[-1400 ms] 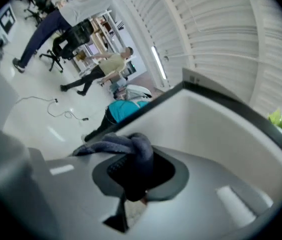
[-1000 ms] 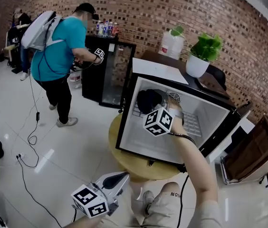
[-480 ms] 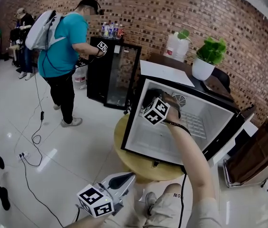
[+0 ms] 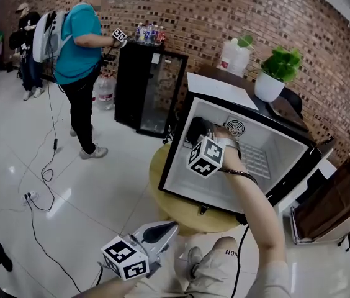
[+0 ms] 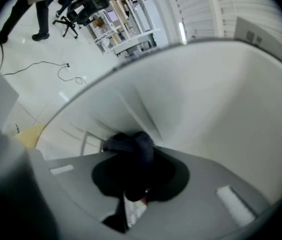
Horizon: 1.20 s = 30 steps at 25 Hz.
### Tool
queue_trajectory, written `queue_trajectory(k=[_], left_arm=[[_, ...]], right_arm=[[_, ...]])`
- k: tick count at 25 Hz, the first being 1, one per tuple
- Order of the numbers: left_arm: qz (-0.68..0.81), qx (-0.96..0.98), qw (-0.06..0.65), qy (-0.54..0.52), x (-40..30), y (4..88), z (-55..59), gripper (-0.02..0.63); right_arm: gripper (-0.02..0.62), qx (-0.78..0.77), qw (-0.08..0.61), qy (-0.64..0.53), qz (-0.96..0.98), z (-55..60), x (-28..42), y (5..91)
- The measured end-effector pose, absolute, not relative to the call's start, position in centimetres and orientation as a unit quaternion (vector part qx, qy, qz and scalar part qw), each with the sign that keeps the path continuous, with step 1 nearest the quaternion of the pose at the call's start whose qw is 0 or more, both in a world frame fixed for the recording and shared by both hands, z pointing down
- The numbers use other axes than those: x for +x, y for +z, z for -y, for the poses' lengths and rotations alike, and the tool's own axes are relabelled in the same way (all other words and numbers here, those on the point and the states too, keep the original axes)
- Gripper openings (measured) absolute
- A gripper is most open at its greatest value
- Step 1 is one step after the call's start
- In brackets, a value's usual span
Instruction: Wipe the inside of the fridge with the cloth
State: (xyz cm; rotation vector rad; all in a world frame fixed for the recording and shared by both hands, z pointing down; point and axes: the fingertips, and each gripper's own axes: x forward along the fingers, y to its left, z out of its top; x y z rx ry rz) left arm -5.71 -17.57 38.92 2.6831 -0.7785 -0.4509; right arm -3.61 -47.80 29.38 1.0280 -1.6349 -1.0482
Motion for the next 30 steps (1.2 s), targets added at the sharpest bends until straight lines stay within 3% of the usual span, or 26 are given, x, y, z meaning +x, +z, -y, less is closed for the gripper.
queue_trajectory(k=[5, 12, 19, 22, 30], left_arm=[[0.273, 0.936, 0.157, -0.155, -5.3, 39.0, 17.6, 0.002], [0.274, 0.936, 0.156, -0.154, -5.2, 39.2, 17.5, 0.002], [0.267, 0.939, 0.159, -0.148, -4.9, 39.5, 17.5, 0.002], [0.261, 0.942, 0.156, -0.145, -4.5, 39.3, 17.1, 0.002], [0.259, 0.942, 0.152, -0.149, -4.5, 39.0, 16.8, 0.002]], right_arm=[[0.038, 0.396, 0.410, -0.419, 0.707, 42.8, -4.8, 29.6], [0.040, 0.390, 0.295, -0.366, 0.792, 34.5, -4.9, 29.7], [0.040, 0.438, 0.285, -0.324, 0.788, 32.8, -2.6, 34.6], [0.040, 0.496, 0.266, -0.247, 0.789, 36.3, -0.5, 36.4], [0.040, 0.641, 0.074, -0.042, 0.763, 44.4, 4.0, 39.1]])
